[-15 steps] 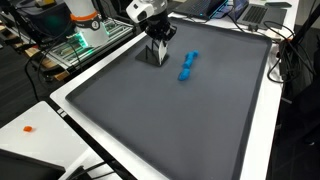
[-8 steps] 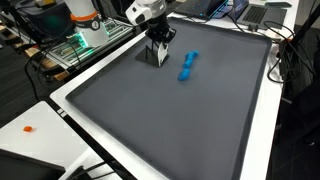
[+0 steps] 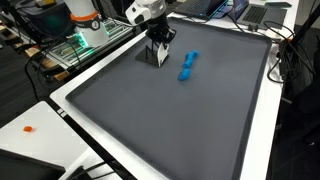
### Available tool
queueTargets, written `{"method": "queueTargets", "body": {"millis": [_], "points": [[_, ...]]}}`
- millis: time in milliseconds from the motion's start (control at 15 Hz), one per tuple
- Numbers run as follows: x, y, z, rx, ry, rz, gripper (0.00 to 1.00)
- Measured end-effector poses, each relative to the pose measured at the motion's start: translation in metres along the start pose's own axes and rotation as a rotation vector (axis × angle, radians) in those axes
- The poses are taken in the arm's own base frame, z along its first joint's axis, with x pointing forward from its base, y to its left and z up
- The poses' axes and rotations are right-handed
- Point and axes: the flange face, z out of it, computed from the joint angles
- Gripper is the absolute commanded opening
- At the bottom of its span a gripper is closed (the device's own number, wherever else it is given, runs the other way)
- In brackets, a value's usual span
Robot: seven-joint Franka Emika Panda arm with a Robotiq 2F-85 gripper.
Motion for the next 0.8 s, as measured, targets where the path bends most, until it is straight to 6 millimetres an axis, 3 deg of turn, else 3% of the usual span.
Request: {"method": "queueTargets", "body": {"millis": [800], "points": [[0.0001, 0.0018, 0.0006, -0.013, -0.011, 0.007, 0.01]]}}
